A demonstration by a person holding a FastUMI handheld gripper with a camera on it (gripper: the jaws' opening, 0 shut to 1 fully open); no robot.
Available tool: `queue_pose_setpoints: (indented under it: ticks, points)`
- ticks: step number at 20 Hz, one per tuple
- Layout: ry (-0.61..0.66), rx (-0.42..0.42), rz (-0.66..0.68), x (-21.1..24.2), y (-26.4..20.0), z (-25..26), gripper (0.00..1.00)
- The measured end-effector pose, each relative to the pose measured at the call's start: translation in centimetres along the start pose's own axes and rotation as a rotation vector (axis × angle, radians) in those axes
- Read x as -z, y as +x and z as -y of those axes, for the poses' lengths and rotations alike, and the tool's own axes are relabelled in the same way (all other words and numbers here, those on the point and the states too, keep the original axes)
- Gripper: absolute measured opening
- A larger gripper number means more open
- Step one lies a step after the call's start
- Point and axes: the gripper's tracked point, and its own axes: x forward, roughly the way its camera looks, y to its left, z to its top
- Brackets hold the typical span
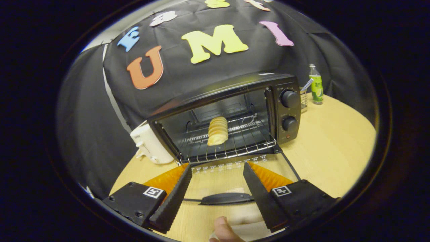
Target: Open the toaster oven, put the food inside, and close the toaster oven door.
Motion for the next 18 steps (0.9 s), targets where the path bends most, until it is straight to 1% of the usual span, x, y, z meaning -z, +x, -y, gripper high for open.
queue_pose_setpoints:
  ticks: [3,6,9,11,15,18]
  points:
    - [-0.075,0.066,-0.011,1.7,-2.1,0.0,1.0]
    - [-0.184,0.143,-0.042,4.1,-3.4,1.1,1.0]
    - [-0.274,0.169,-0.093,6.1,-3.8,0.9,1.0]
    - [-0.277,0.164,-0.123,7.1,-3.7,0.7,1.0]
    - [-0.231,0.198,-0.231,9.6,-3.0,2.1,1.0]
    - [-0.229,0.206,-0.271,10.4,-1.8,2.5,1.0]
